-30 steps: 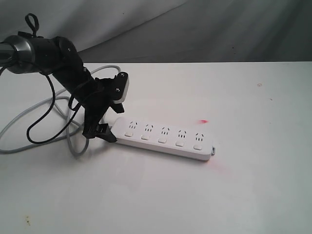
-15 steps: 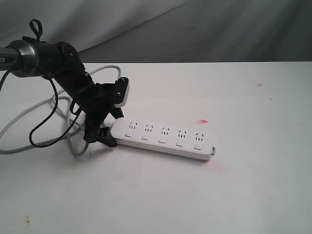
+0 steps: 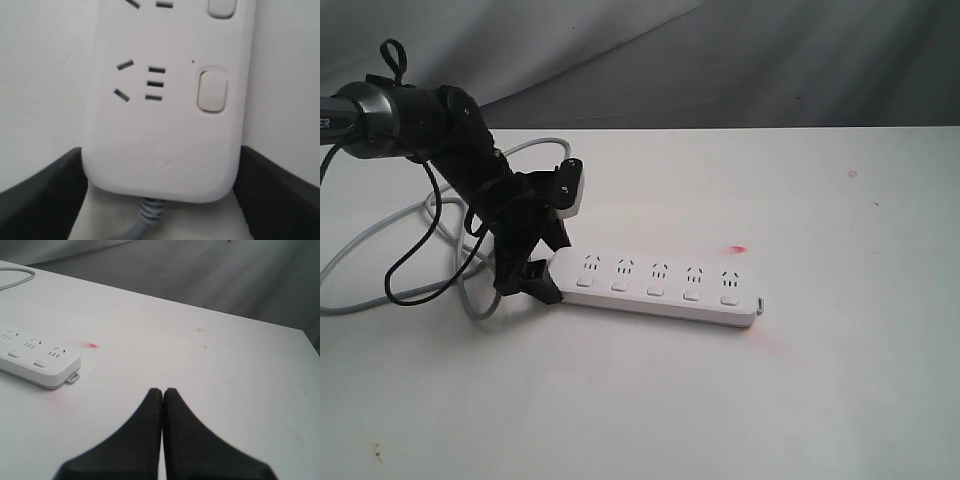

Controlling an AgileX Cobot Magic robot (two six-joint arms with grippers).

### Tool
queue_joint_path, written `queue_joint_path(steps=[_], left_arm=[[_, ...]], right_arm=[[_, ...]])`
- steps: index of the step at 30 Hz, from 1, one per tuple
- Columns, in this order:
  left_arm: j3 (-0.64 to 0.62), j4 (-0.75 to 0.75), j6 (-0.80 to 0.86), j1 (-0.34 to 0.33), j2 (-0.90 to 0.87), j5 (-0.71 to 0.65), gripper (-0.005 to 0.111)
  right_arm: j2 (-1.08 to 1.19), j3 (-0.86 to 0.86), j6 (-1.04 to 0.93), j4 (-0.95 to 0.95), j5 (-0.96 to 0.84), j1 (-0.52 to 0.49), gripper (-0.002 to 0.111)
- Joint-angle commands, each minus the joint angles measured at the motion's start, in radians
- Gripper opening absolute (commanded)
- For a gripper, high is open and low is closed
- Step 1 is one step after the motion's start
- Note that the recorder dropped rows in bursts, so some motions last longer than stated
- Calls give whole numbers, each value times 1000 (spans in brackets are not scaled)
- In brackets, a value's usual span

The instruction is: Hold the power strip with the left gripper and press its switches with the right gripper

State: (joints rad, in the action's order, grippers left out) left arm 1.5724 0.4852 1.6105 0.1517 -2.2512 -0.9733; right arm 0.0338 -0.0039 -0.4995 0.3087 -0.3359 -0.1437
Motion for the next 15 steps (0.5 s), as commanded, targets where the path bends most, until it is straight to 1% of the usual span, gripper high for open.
queue_joint_path(steps=[1,2,4,15], left_arm=[[4,7,-14,-2,6,-17,66],[4,7,-14,-2,6,-17,60],[4,7,-14,-2,6,-17,53],[4,7,-14,-2,2,-17,51]], right_arm=[[-6,4,2,1,10,-6,0],[-6,4,2,1,10,-6,0],[-6,4,2,1,10,-6,0],[-6,4,2,1,10,-6,0]])
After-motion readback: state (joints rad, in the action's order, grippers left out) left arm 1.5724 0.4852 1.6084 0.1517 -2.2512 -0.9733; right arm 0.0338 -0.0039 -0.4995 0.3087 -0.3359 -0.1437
